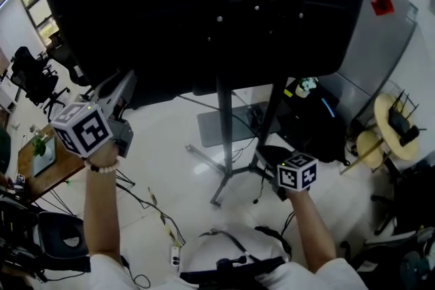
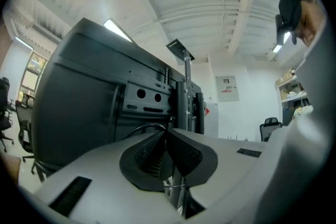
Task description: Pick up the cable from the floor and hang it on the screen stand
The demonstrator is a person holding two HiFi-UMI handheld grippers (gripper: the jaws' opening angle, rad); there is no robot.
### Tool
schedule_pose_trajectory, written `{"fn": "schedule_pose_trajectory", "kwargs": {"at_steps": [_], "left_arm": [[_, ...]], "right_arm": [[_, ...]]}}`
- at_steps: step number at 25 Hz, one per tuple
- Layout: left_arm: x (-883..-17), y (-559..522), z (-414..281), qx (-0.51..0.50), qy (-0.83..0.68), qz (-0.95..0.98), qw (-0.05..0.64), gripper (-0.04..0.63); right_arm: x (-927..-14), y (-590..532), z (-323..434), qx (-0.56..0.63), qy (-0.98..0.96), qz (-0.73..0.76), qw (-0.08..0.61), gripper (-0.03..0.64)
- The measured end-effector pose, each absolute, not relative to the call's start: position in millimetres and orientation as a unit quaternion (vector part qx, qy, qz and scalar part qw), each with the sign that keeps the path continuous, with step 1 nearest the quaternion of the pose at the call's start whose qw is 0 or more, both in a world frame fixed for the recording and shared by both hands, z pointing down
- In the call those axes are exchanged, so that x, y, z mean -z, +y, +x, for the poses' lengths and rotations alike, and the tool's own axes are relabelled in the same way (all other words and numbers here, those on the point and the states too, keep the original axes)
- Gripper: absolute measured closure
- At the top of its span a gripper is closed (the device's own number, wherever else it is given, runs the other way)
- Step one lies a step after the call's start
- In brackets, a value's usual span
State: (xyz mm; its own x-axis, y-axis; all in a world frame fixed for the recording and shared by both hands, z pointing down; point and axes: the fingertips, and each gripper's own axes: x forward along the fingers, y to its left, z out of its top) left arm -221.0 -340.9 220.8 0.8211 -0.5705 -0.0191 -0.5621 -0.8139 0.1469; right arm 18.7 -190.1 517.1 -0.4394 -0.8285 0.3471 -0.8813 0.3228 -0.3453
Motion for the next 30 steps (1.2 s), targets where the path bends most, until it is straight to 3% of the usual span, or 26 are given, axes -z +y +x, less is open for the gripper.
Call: {"fn": "schedule_pose_trajectory", "kwargs": {"at_steps": [7,14,20,30], "left_arm": [[-300,-321,-233,-0.052,-0.328,0.942,0.054,0.581],[-362,-304,-237,-0.109,-0.308,0.942,0.069,0.581],[-377,-286,-234,-0.136,-0.281,0.949,0.051,0.581],[-368,-295,-228,-0.122,-0.288,0.948,0.054,0.581]], "right_arm": [[-382,-183,36,-0.185,-0.846,0.498,0.043,0.612],[-263,-202,44,-0.149,-0.857,0.493,-0.021,0.612],[-168,-224,24,-0.052,-0.865,0.499,0.013,0.612],[-80,-311,-13,0.004,-0.874,0.486,-0.022,0.612]]}}
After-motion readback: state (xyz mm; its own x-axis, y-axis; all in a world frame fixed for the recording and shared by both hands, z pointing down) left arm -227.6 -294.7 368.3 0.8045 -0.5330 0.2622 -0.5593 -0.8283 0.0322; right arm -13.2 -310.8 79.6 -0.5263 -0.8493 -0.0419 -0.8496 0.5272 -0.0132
